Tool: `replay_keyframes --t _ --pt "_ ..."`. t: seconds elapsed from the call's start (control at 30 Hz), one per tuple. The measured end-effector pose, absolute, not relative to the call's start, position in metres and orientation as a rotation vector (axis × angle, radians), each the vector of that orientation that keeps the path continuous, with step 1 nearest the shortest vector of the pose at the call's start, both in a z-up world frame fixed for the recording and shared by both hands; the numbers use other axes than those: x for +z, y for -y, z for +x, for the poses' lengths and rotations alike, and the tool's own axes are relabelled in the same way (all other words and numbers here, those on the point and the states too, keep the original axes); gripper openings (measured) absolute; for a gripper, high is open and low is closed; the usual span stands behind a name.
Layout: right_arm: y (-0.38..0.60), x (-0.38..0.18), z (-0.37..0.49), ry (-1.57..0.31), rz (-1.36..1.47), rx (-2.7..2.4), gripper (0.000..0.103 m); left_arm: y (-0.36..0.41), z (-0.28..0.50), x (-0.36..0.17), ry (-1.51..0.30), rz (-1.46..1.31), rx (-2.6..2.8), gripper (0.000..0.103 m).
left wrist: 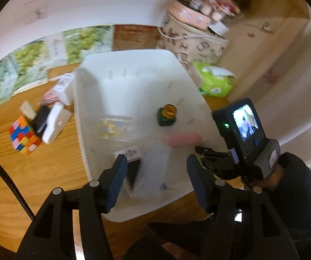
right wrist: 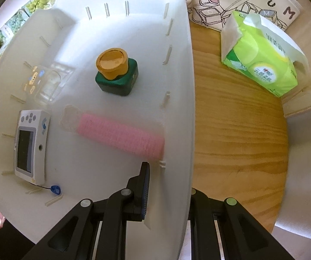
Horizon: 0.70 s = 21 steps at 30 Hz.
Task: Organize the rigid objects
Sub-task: 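Carry the white box over the tray and release it with the left tool, then move the left tool to the Rubik's cube and grasp it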
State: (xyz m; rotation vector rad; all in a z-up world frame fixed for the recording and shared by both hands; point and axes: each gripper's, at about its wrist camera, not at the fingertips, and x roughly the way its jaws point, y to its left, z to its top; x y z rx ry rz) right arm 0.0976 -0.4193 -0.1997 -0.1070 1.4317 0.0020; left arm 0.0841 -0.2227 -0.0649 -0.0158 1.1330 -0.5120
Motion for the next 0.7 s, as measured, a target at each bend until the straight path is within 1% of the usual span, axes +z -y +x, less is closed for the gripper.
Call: replay_keyframes --t 0.13,0.27,0.7 --pt "0.418 -0.203 0.097 -1.434 -0.114 -0.023 0.017 0.196 0.087 -0.068 -1.124 -0.083 -0.444 0.061" --pt "0.415 -0.203 0.099 -1.432 -0.132 -0.057 0.017 0.163 0.092 -0.075 -1.13 -0.144 -0.368 0.066" --pt "0.423 -0.199 0.107 -1.452 -0.079 -0.128 0.017 0.054 0.113 -0.118 -1.206 -0.318 -0.118 0.066"
